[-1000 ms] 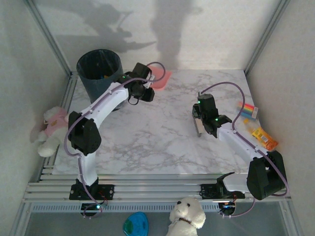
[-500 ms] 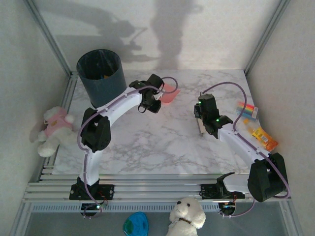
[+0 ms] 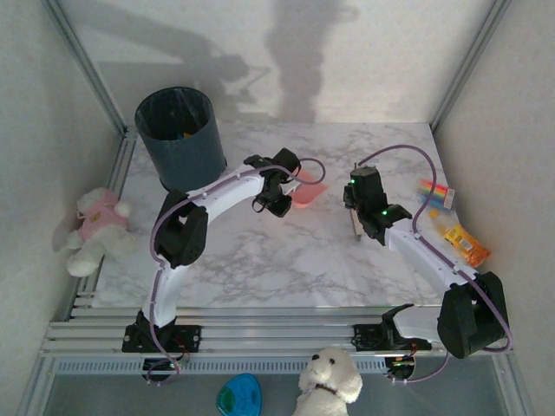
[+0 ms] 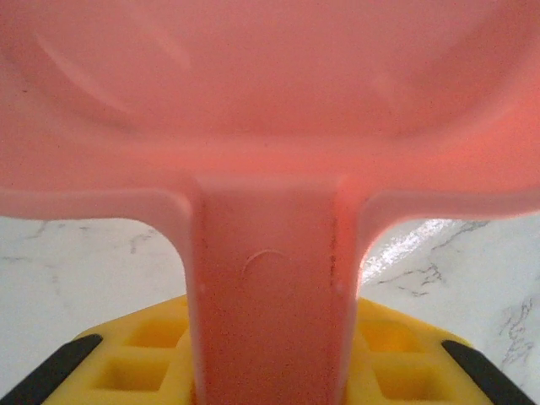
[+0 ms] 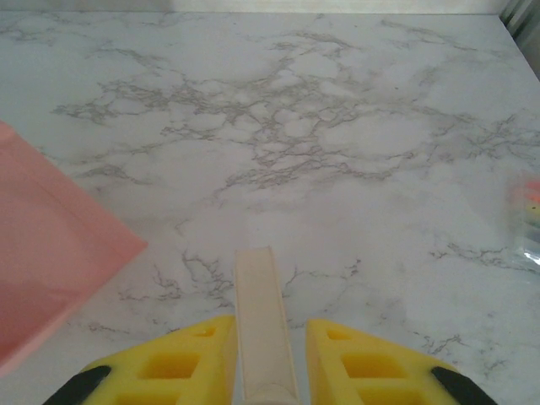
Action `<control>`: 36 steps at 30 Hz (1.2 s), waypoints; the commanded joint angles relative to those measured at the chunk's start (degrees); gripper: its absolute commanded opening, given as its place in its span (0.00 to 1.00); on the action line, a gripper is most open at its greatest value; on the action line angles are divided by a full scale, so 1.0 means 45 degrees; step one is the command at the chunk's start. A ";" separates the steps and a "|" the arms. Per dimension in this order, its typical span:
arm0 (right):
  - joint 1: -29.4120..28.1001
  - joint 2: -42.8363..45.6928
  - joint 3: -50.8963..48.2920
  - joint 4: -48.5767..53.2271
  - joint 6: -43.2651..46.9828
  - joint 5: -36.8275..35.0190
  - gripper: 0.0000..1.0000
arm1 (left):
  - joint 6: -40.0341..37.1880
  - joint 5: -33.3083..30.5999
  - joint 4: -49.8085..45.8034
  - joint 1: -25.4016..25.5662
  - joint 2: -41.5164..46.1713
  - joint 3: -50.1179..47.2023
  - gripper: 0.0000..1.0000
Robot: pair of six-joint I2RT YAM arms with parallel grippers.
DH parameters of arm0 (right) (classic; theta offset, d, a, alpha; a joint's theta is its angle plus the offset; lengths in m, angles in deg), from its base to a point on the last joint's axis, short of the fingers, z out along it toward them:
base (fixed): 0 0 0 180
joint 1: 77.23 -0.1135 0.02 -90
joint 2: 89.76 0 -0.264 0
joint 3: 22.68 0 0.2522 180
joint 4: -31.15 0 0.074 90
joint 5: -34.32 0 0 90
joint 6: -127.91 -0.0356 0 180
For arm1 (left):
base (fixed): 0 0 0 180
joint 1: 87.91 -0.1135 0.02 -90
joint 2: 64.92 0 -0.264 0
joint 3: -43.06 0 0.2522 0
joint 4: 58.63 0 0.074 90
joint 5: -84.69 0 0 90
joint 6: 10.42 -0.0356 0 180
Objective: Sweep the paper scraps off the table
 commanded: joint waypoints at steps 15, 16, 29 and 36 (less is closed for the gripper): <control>0.0091 0.0192 -0.0077 -0.0081 -0.0090 -0.0389 0.00 | -0.0881 0.0671 -0.0507 0.0321 -0.0470 -0.0894 0.00; 0.0087 0.0199 -0.0088 -0.0091 -0.0094 -0.0389 0.00 | -0.0901 0.0700 -0.0508 0.0317 -0.0490 -0.0919 0.00; 0.0076 0.0089 -0.0046 -0.0029 -0.0094 -0.0368 0.00 | -0.1166 0.0751 -0.0324 0.0349 -0.0551 -0.1330 0.17; 0.0081 0.0054 0.0011 -0.0015 -0.0072 -0.0399 0.00 | -0.1215 0.0625 -0.0298 0.0316 -0.0573 -0.1454 0.21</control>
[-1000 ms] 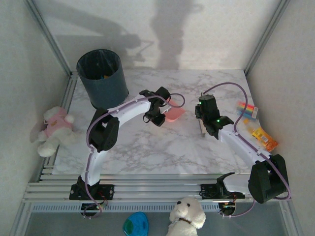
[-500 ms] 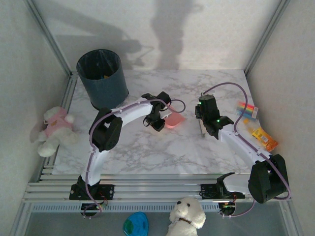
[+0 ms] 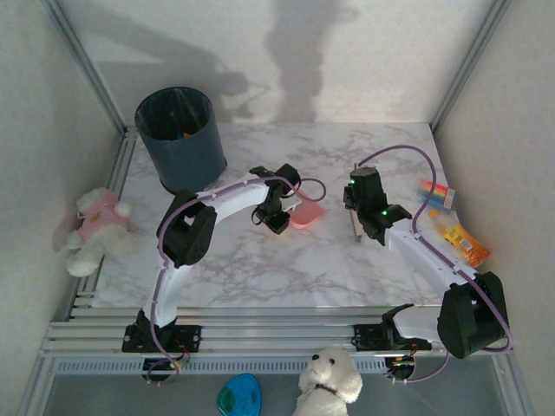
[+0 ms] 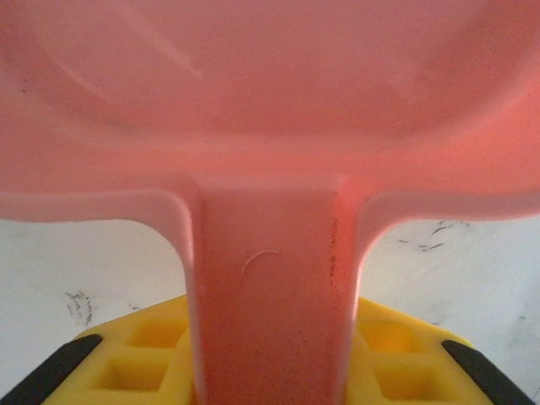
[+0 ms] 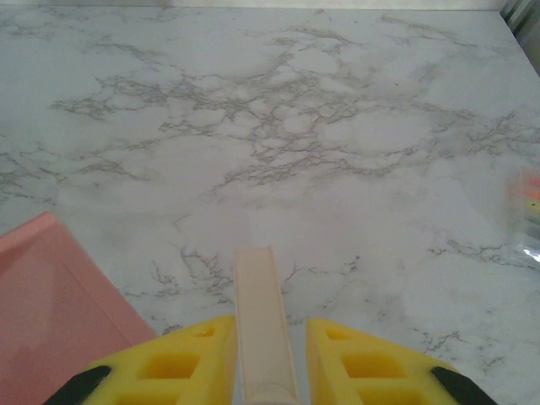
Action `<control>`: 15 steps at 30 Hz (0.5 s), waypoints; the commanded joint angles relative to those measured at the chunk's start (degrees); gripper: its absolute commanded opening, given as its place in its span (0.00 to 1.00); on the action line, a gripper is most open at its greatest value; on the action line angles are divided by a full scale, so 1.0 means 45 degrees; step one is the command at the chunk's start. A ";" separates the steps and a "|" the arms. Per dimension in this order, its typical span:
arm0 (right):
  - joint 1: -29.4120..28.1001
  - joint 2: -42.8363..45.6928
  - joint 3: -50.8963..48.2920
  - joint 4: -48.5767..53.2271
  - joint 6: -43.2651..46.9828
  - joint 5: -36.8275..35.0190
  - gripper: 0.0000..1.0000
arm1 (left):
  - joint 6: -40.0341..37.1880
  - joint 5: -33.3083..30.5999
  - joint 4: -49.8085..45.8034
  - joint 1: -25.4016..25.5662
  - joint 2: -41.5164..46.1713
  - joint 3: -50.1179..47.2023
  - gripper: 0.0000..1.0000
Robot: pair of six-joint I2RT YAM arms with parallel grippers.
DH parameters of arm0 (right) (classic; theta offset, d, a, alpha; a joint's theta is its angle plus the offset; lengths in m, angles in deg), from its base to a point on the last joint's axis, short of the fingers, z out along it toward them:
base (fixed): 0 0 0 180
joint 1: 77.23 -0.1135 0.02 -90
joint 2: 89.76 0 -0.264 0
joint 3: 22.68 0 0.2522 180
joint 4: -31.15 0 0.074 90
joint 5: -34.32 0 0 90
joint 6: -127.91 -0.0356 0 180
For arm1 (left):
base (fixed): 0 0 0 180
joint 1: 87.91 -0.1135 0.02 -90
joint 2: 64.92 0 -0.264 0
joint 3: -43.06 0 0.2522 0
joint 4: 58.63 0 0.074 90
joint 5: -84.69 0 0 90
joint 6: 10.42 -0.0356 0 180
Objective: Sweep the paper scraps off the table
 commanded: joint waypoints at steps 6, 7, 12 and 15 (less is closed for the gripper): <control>0.0079 0.0054 0.0013 -0.0072 -0.0080 -0.0391 0.00 | -0.0312 -0.0057 -0.0087 0.0039 -0.0111 -0.0379 0.28; 0.0078 0.0042 0.0022 -0.0068 -0.0070 -0.0404 0.00 | -0.0302 -0.0063 -0.0069 0.0043 -0.0077 -0.0406 0.29; 0.0097 0.0030 0.0023 -0.0077 -0.0070 -0.0439 0.00 | -0.0319 -0.0122 -0.0131 -0.0015 -0.0052 -0.0445 0.34; 0.0091 0.0024 0.0034 -0.0065 -0.0070 -0.0434 0.00 | -0.0353 -0.0178 -0.0170 -0.0036 0.0005 -0.0486 0.42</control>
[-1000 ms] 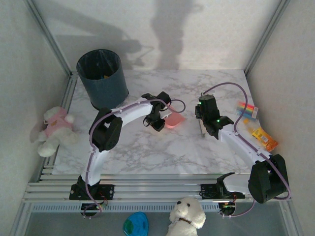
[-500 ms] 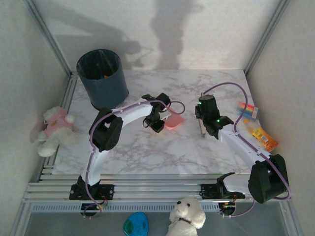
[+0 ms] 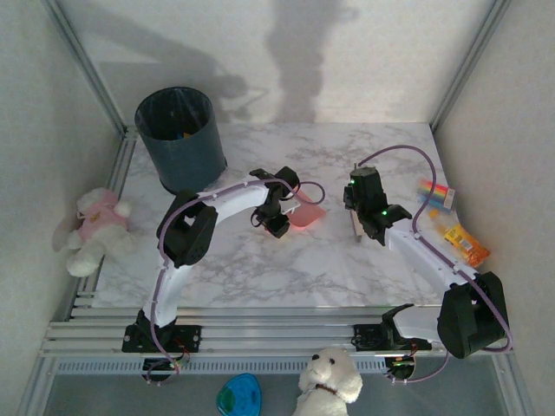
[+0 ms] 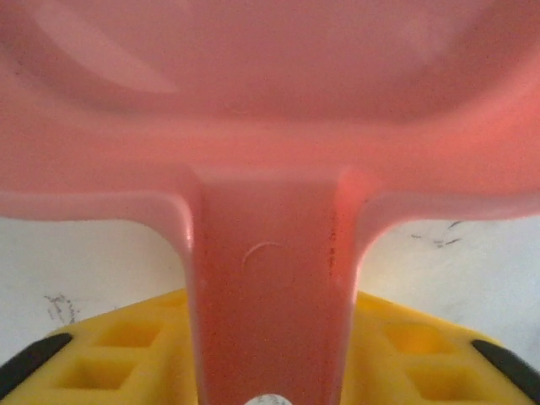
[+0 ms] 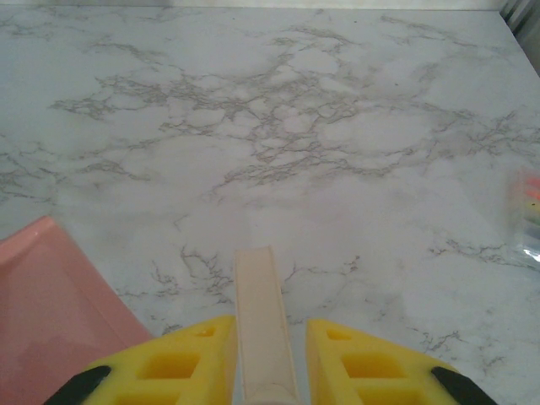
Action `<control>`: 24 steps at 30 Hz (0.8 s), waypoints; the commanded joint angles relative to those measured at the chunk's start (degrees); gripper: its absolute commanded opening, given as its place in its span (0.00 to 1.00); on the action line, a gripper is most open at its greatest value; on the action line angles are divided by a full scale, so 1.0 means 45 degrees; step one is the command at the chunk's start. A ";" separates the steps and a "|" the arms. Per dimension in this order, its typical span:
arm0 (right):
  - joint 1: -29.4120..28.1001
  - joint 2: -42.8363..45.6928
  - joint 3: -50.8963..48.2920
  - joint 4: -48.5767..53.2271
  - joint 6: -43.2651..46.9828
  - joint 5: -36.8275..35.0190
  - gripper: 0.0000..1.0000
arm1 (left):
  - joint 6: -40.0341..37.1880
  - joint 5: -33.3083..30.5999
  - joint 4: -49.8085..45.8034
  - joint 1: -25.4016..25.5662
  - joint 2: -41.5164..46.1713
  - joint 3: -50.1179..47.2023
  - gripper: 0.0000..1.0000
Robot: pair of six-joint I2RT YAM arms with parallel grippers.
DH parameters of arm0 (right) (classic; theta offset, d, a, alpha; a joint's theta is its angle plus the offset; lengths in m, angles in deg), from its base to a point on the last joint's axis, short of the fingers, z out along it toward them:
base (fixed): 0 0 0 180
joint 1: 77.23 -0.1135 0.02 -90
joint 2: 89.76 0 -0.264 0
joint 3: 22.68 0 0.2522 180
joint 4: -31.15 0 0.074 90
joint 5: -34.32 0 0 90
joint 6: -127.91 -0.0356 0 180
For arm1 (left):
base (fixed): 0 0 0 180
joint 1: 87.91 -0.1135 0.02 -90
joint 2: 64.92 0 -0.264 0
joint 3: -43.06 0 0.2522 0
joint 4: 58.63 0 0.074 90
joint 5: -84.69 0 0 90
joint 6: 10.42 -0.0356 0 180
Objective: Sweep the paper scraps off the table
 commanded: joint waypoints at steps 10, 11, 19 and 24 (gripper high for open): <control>0.0104 0.0049 0.0014 -0.0177 0.0002 -0.0413 0.00 | -0.0177 -0.0520 -0.0439 -0.0050 0.0700 -0.0115 0.43; 0.0114 0.0049 -0.0001 -0.0236 0.0066 -0.0375 0.00 | -0.0188 -0.0510 -0.0467 -0.0068 0.0807 -0.0131 0.43; 0.0112 -0.0130 -0.0095 -0.1593 0.1328 0.0023 0.00 | -0.0369 -0.0415 -0.0353 -0.0011 0.2217 -0.0513 0.43; 0.0103 -0.0586 -0.0054 -0.2683 0.2598 0.0513 0.00 | -0.0409 -0.0151 -0.0017 -0.0051 0.3140 -0.0741 0.43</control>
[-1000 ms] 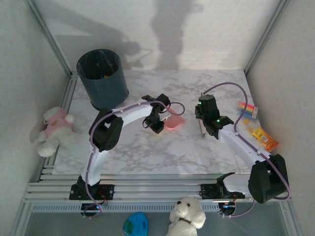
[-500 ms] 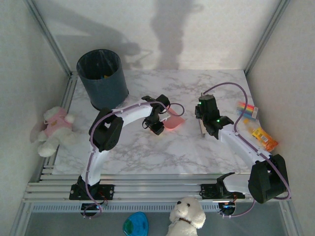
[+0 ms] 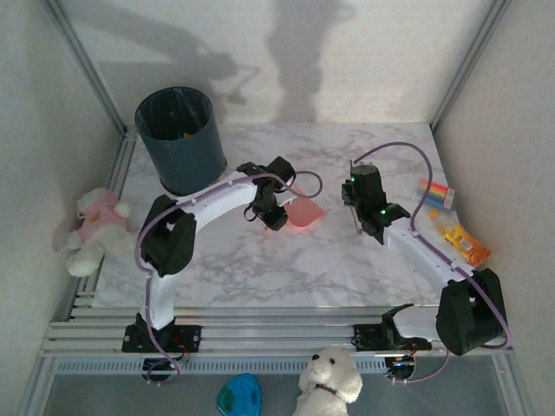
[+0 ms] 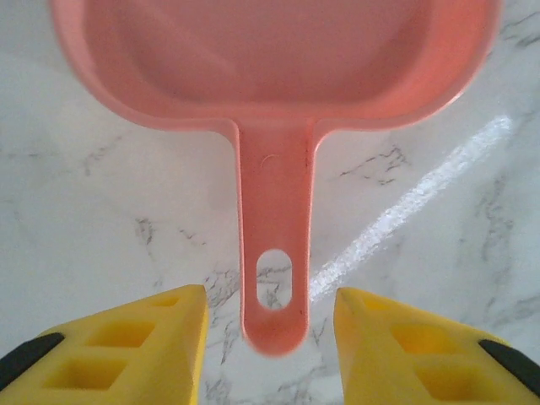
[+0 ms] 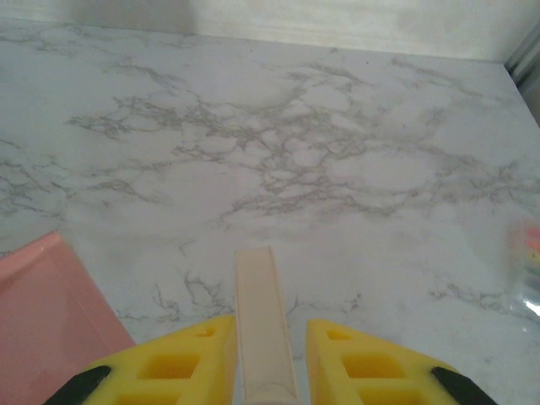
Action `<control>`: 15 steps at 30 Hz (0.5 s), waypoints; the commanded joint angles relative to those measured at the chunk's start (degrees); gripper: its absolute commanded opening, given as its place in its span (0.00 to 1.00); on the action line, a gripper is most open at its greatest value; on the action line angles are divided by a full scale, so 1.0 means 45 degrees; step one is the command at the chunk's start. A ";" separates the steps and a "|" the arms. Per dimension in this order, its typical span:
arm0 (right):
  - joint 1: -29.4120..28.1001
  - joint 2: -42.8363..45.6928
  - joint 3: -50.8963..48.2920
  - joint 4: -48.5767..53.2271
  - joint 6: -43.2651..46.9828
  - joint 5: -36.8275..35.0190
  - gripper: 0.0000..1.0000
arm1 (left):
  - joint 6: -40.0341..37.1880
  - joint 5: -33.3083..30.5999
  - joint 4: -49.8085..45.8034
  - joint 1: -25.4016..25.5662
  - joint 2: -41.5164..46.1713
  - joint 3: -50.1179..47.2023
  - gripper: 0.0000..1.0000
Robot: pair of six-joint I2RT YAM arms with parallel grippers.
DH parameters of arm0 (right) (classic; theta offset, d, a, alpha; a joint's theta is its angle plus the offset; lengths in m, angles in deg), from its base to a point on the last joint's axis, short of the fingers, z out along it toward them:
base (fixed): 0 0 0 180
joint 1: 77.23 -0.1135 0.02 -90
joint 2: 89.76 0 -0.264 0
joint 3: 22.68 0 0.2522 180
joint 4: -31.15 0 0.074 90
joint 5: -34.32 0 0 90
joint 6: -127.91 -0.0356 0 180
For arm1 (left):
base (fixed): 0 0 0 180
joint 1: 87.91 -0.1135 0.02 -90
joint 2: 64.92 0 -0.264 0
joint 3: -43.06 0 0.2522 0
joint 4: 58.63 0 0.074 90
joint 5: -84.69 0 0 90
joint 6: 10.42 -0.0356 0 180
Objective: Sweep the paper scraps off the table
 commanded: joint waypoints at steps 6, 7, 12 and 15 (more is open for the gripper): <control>-0.0010 -0.0864 -0.0163 -0.2846 0.2468 0.1016 0.00 | 0.0431 0.0685 0.1565 -0.0699 0.2122 -0.0966 0.43; -0.0079 -0.0945 -0.0232 -0.3185 0.2709 0.1054 0.00 | 0.0607 0.0973 0.1867 -0.0919 0.2351 -0.1123 0.43; -0.0348 -0.1444 -0.0441 -0.4397 0.3715 0.1214 0.00 | 0.1445 0.1571 0.2943 -0.1860 0.3237 -0.1669 0.42; -0.0585 -0.1733 -0.0554 -0.4923 0.4197 0.1157 0.00 | 0.2039 0.1989 0.3300 -0.2489 0.3596 -0.1841 0.41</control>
